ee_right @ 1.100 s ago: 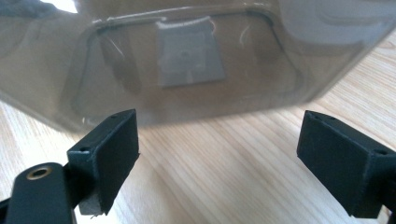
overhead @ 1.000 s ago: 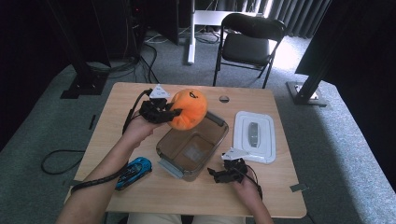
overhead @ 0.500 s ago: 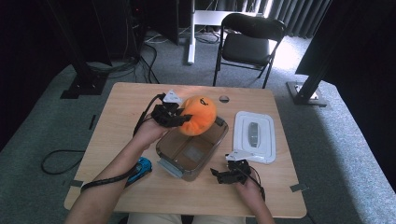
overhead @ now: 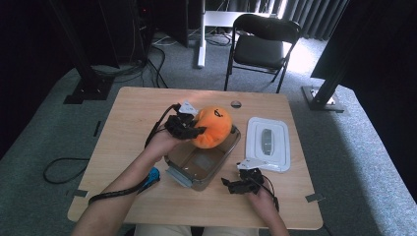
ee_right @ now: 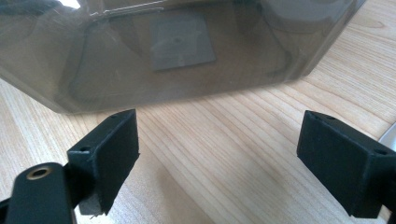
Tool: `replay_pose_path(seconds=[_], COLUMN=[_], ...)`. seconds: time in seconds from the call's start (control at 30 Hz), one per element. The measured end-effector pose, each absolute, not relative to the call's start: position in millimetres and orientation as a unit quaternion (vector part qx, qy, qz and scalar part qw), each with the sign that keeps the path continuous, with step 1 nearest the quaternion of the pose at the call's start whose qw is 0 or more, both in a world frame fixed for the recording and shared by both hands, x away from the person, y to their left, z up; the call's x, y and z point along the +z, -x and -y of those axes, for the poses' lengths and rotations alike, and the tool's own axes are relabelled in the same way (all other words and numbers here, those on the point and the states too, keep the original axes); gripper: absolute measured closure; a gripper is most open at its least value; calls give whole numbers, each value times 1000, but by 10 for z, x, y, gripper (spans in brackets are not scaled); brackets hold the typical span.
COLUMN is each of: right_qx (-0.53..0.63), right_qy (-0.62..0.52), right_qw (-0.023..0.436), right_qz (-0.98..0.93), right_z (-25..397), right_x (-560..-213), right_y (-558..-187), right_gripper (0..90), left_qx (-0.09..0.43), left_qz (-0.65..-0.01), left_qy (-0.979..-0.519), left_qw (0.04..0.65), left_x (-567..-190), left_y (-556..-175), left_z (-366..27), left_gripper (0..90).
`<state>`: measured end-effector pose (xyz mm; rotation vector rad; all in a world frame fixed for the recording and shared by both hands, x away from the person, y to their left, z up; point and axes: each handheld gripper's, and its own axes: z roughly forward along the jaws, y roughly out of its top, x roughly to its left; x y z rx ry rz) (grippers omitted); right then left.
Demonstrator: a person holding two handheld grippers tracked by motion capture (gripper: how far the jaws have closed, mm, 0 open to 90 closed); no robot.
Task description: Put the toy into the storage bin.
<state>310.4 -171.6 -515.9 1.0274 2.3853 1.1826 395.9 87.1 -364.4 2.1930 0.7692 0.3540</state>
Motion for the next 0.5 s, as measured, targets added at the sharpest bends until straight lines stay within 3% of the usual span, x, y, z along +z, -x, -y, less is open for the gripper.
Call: replay_pose_path(seconds=[0.5], right_qx=[411], right_qy=[-359], right_qw=[140], right_qz=[-826], right_z=[1722], right_x=[-5167], right_y=[-3115], right_gripper=[125], left_qx=[133], left_qz=[-287], left_qy=[-878], left_qw=[360], left_x=[-3728], left_y=[-3884], left_z=[-879], left_gripper=[676])
